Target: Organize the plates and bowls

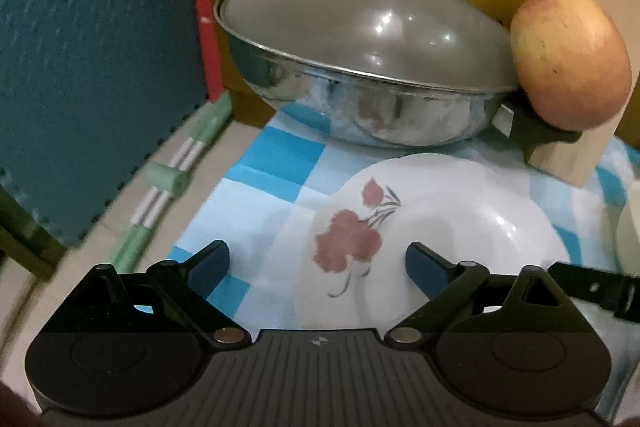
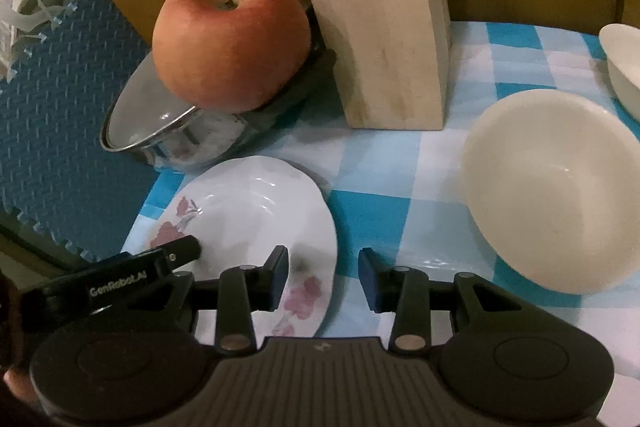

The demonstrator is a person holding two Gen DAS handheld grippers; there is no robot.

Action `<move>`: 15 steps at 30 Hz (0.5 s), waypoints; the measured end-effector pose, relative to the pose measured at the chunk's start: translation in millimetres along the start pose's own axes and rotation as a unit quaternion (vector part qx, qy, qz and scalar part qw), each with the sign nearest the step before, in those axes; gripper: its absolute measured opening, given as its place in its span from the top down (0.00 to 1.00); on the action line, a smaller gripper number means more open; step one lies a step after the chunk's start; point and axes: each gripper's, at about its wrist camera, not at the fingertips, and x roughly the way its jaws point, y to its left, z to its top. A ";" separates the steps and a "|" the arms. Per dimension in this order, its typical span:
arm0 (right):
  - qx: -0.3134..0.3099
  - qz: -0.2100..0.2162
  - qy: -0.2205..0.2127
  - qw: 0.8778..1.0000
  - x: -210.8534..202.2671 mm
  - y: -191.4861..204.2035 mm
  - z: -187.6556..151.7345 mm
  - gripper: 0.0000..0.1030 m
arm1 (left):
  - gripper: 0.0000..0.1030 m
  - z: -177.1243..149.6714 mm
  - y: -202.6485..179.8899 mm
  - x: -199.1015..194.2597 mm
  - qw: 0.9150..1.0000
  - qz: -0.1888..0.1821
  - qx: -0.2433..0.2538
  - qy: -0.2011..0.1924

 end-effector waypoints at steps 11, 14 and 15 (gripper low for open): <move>-0.028 0.020 0.014 0.999 -1.3 10.4 -8.1 0.70 | 0.05 -6.8 -19.1 -3.7 0.997 -0.040 0.060 -0.001; -0.037 0.013 0.010 0.999 -4.6 10.7 -13.0 0.74 | 0.06 -13.7 -29.2 -9.8 0.995 -0.032 0.092 -0.009; -0.036 0.013 0.013 0.999 -5.6 10.3 -13.8 0.76 | 0.07 -14.3 -28.2 -10.0 0.995 -0.036 0.090 -0.007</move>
